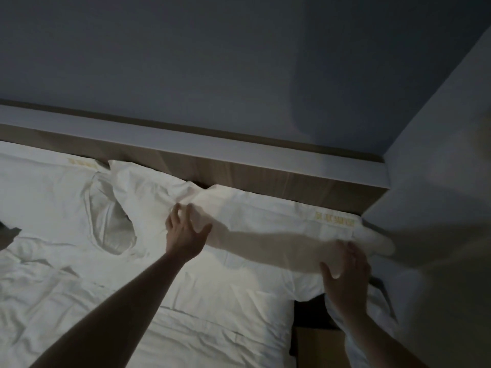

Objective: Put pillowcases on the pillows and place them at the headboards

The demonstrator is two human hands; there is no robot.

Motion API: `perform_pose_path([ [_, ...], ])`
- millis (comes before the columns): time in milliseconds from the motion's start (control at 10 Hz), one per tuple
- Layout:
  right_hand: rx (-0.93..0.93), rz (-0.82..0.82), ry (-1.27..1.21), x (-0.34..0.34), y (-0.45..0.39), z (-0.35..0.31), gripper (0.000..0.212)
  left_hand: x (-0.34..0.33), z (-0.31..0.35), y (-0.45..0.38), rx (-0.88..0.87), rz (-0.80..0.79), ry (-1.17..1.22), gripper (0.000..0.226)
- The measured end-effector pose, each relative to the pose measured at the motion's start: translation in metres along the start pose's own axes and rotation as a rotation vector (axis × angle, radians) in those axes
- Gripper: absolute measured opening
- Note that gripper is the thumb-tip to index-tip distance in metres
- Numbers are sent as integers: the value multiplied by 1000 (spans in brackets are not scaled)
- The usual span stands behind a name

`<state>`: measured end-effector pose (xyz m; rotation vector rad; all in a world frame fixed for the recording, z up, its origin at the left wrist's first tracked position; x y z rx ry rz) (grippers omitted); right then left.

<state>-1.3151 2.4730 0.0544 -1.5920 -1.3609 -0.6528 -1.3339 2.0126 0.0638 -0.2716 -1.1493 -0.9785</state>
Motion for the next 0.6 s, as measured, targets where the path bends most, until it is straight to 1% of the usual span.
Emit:
perform_pose_path([
  [100,-39,-27,-81,-10,1,-4,79,4,4,2,35,42,37,86],
  [200,-47,-66,-82,-20,0,-9,86,-14,-2,3,99,-68,57,86],
  [300,-17,-107,-72,-26,-2,-9,79,-27,-5,2,71,-175,7,91],
  [400,-14,-152,-69,-32,0,-4,78,-18,-3,15,-23,-192,-22,88],
  [500,-17,-170,-75,-28,7,-6,87,-17,15,59,-298,-271,-222,88],
  [600,119,-131,-149,-31,24,-30,85,-32,20,111,-359,-416,-299,82],
])
Point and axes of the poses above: each hand's wrist, its own y-axis away from the middle knuckle, its own x-axis out of the back of the hand, z = x × y, the point moved 10 cm from there along -y, towards the middle knuckle, and after that the axes turned 12 degrees about x, right-handed, at the moved point
